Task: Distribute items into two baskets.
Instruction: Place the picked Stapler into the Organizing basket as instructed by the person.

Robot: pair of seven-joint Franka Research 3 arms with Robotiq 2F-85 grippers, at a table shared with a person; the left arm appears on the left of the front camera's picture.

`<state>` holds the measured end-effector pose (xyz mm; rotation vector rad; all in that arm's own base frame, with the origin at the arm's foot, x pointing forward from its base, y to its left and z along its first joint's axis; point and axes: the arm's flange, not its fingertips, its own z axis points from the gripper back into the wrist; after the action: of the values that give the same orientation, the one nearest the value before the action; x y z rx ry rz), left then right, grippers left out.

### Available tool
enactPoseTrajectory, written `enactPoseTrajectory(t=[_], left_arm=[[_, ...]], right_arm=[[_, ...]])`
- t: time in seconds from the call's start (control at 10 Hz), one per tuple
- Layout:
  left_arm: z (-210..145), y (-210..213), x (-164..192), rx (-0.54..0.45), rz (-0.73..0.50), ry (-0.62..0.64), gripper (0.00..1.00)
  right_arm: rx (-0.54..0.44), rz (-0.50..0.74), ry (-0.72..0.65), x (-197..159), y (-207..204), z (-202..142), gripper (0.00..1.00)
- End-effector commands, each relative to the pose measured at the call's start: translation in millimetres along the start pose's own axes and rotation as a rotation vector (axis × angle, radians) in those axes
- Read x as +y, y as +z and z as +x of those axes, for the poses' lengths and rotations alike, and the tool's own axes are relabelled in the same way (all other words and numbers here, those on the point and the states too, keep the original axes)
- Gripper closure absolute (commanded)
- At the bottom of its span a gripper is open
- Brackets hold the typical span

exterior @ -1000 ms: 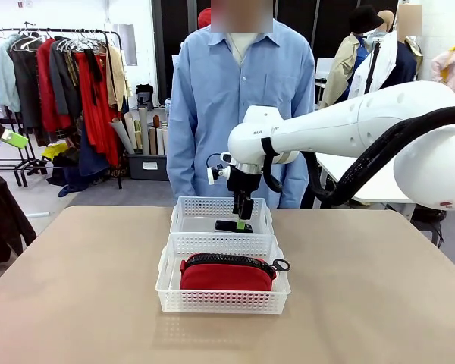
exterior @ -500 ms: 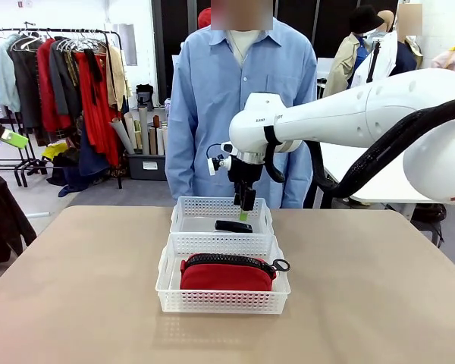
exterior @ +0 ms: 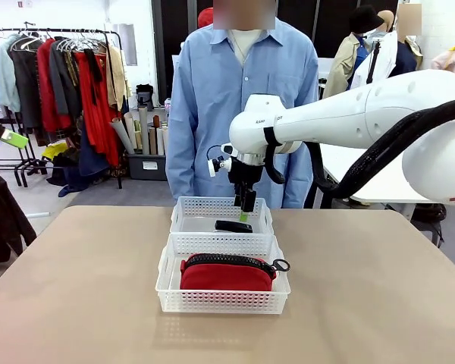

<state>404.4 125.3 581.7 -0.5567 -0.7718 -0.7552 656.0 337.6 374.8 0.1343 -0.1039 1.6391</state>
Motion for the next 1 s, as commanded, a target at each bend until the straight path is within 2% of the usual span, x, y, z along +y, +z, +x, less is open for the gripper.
enactPoseTrajectory(t=[0.0, 0.9], left_arm=[[-0.3, 0.1, -0.8, -0.023, -0.012, -0.005, 0.0], [-0.3, 0.1, -0.8, -0.023, -0.012, -0.005, 0.0]], right_arm=[[-0.002, -0.006, 0.001, 0.1, 2.8, 1.3, 0.0], [-0.002, -0.006, 0.001, 0.1, 2.8, 1.3, 0.0]])
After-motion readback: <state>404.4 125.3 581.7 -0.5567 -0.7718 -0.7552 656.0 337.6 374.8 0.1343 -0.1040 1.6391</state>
